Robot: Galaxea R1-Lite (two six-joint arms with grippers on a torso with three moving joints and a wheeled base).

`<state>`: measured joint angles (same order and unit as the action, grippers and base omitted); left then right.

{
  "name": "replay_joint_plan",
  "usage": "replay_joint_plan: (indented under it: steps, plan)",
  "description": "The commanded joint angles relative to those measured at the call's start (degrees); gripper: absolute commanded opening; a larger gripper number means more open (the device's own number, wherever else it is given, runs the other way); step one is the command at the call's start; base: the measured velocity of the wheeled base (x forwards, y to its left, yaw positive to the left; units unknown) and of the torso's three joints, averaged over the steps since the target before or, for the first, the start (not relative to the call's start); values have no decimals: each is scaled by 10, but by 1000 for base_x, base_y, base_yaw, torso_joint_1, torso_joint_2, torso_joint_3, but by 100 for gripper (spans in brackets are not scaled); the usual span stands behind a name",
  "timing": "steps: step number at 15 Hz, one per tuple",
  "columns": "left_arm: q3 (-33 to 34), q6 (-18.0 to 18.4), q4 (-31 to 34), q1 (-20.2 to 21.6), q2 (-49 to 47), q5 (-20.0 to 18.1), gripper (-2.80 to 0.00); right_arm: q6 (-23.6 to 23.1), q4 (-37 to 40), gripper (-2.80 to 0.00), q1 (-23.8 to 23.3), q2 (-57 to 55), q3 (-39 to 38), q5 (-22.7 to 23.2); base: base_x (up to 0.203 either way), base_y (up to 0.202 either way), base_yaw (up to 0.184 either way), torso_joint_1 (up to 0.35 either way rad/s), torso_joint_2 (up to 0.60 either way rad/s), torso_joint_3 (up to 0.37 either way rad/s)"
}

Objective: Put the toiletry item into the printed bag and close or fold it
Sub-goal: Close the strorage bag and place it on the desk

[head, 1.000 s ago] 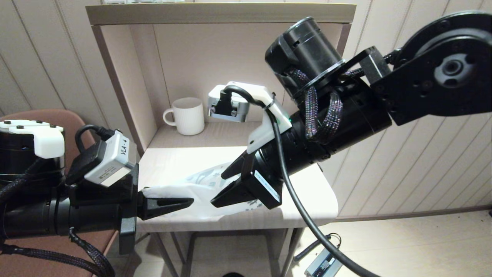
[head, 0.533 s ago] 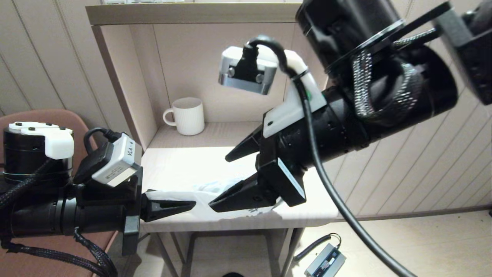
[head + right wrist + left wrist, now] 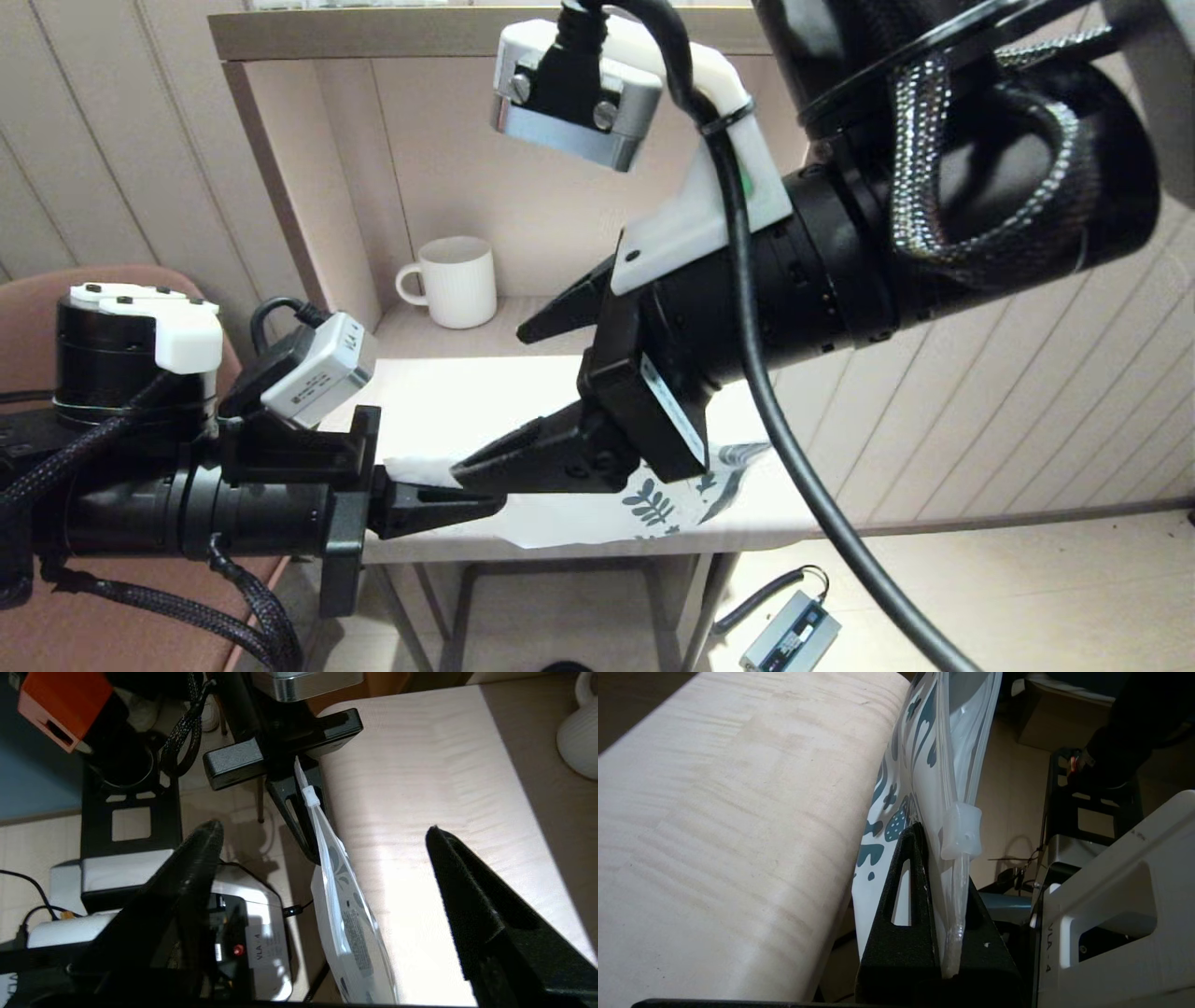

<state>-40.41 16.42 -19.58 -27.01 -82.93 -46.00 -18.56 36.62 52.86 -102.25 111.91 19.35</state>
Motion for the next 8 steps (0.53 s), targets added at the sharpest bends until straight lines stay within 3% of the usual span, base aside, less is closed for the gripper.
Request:
replay_joint_plan:
  steps: [1,8]
  plan:
    - [-1,0,-1,-1,-5,-4,-280,-1,6,-280,1,-4,0,0,0,0,0,0,0,0]
    - [-24,1,-1,1,-44,-28,-280,-2,14,-280,1,-14,1,-1,0,0,0,0,0,0]
